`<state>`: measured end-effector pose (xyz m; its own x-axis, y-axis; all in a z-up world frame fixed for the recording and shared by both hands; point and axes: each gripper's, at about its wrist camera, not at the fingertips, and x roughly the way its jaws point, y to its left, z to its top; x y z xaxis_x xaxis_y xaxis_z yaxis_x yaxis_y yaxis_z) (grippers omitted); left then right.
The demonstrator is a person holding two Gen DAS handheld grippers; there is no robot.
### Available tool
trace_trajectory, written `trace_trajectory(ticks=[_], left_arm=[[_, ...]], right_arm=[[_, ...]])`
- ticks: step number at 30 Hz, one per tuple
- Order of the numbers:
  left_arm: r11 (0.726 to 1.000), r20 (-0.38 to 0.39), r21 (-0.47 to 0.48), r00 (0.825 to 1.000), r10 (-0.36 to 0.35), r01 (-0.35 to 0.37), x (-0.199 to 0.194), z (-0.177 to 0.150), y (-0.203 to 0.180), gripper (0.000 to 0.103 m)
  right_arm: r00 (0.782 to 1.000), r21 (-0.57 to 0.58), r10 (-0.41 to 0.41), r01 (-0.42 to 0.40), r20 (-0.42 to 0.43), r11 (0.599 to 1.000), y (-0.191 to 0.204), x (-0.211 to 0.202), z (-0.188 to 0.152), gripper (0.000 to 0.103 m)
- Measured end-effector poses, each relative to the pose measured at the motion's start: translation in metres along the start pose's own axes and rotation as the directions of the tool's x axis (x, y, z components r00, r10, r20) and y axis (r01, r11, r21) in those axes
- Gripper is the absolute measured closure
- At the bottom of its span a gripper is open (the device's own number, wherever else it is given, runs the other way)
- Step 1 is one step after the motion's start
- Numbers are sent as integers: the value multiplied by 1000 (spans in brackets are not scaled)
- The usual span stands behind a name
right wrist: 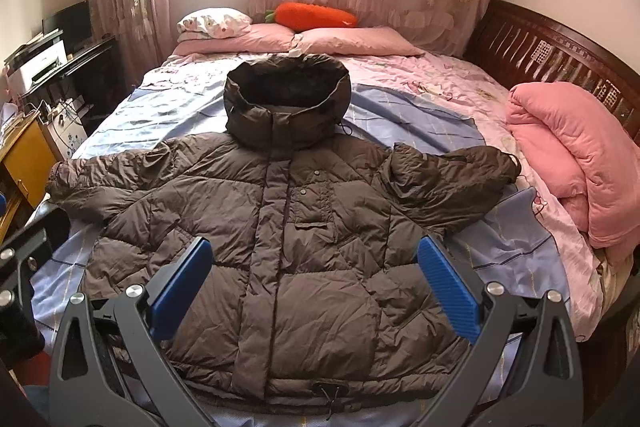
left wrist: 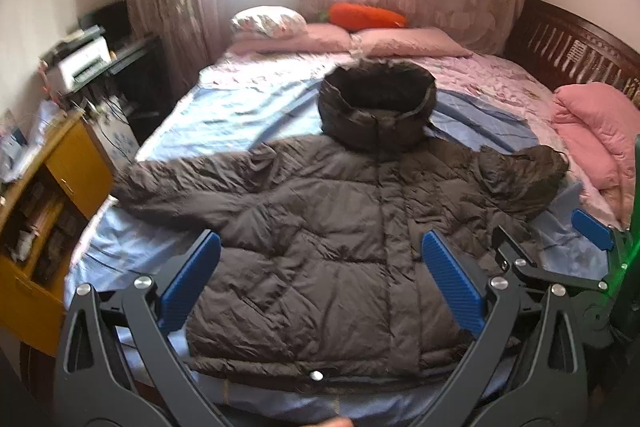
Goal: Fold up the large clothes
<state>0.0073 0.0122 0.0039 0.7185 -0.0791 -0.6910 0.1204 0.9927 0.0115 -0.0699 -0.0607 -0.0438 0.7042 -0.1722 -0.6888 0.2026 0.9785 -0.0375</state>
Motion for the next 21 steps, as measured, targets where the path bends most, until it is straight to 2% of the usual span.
trace_trajectory(ticks=[3, 7, 11, 21], left_arm=[[999, -15, -26, 999, -38, 37, 2, -1, 4, 2], [996, 16, -66, 998, -63, 64, -3, -4, 10, 2], [999, 69, -37, 997, -32, 35, -10, -6, 5, 2], [999, 77, -50, 997, -15, 19, -11, -6, 7, 2]], right_arm=[[1000, 14, -8, 8, 21, 1000, -2, -3, 1, 1], [1000, 14, -17, 17, 21, 1000, -3, -5, 1, 1], [999, -9, -34, 34, 14, 999, 1, -4, 0, 1], [999, -16, -35, 34, -32, 999, 1, 0, -1, 1]])
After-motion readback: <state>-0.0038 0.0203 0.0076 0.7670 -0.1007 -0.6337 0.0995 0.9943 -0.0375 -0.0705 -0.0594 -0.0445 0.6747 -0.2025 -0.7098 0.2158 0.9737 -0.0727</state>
